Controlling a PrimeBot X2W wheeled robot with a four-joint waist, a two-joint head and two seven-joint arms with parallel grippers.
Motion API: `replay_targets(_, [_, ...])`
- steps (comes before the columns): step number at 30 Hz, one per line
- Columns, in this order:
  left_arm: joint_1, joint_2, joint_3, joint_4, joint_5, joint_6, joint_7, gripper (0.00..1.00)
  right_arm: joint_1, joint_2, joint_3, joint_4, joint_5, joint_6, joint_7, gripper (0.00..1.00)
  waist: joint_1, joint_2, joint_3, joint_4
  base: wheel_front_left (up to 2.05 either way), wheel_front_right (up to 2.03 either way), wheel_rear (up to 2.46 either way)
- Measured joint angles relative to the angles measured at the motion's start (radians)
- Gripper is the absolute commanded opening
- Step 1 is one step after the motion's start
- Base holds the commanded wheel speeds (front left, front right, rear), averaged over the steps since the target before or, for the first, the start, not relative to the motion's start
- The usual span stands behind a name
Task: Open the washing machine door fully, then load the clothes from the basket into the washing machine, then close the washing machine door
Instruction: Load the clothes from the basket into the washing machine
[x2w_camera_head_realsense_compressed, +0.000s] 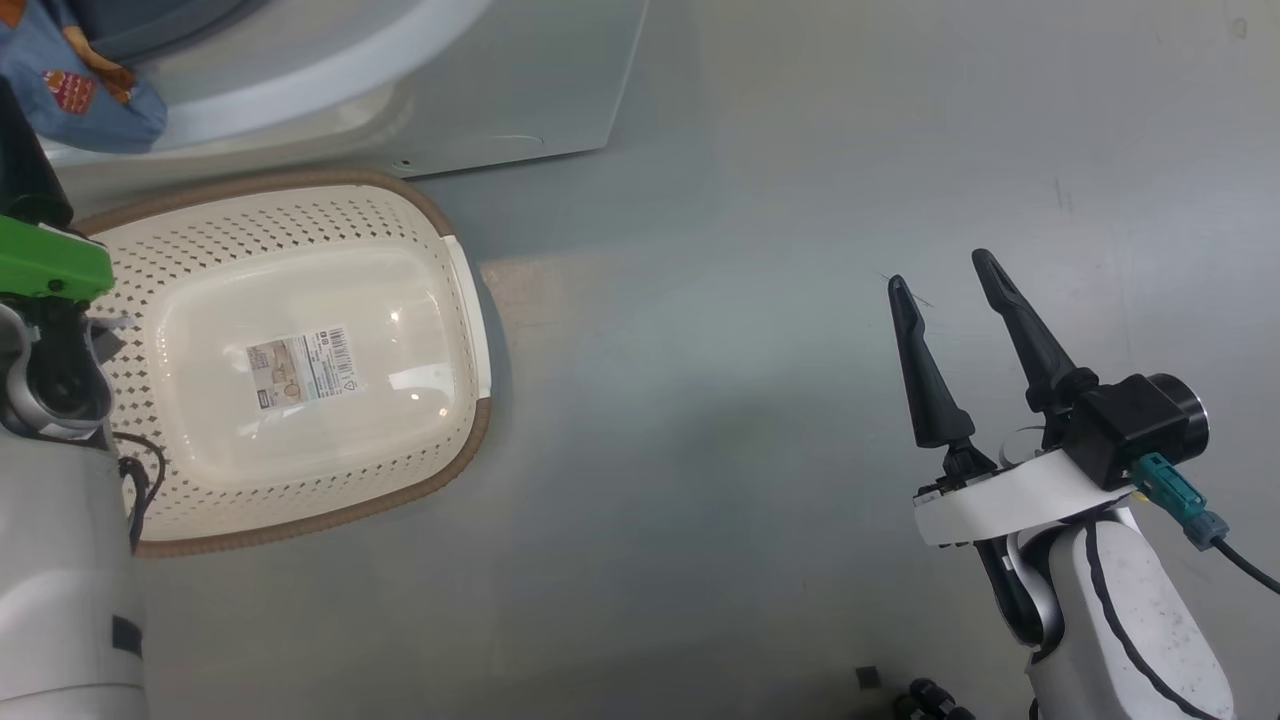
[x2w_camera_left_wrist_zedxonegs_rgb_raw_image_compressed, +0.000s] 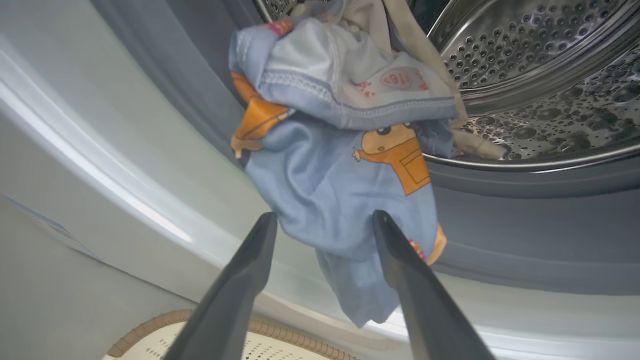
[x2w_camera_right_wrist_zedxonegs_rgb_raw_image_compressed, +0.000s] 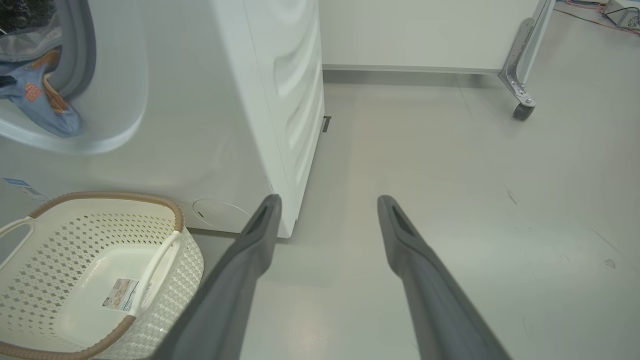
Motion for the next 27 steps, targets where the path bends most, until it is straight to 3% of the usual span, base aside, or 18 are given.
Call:
replay_targets(18, [-0.089,-0.003,-0.003,0.096,-0.048,-0.009,-0.046,0.98,-0.016,0.000,-0.002,0.002,-0.018,0.000,0.000,1.00,0.0000,0.0000,0.017,0.005,0.00,0.00,0.00])
replay_targets(20, [-0.092,0.000,-0.007,0.104,-0.048,-0.008,-0.051,0.71,-0.018,0.000,0.001,0.002,-0.018,0.000,0.000,1.00,0.0000,0.0000,0.016,0.006,0.00,0.00,0.00])
replay_targets(21, [-0.092,0.002,-0.008,0.108,-0.048,-0.009,-0.056,0.49,-0.018,0.000,0.002,0.002,-0.018,0.000,0.000,1.00,0.0000,0.0000,0.015,0.007,0.00,0.00,0.00])
replay_targets(22, [-0.092,0.004,-0.010,0.112,-0.048,-0.009,-0.058,0.47,-0.018,0.000,0.002,0.002,-0.018,0.000,0.000,1.00,0.0000,0.0000,0.015,0.007,0.00,0.00,0.00])
replay_targets(23, [-0.092,0.007,-0.013,0.116,-0.048,-0.009,-0.062,0.33,-0.018,0.000,0.003,0.002,-0.018,0.000,0.000,1.00,0.0000,0.0000,0.014,0.007,0.00,0.00,0.00])
replay_targets(24, [-0.093,0.008,-0.016,0.119,-0.048,-0.009,-0.066,0.12,-0.018,0.000,0.003,0.002,-0.018,0.000,0.000,1.00,0.0000,0.0000,0.014,0.008,0.00,0.00,0.00])
replay_targets(25, [-0.093,0.010,-0.023,0.121,-0.048,-0.009,-0.067,0.00,-0.018,0.000,0.003,0.002,-0.018,0.000,0.000,1.00,0.0000,0.0000,0.013,0.008,0.00,0.00,0.00])
replay_targets(27, [-0.093,0.011,-0.029,0.121,-0.048,-0.009,-0.069,0.00,-0.018,0.000,0.003,0.002,-0.018,0.000,0.000,1.00,0.0000,0.0000,0.013,0.008,0.00,0.00,0.00])
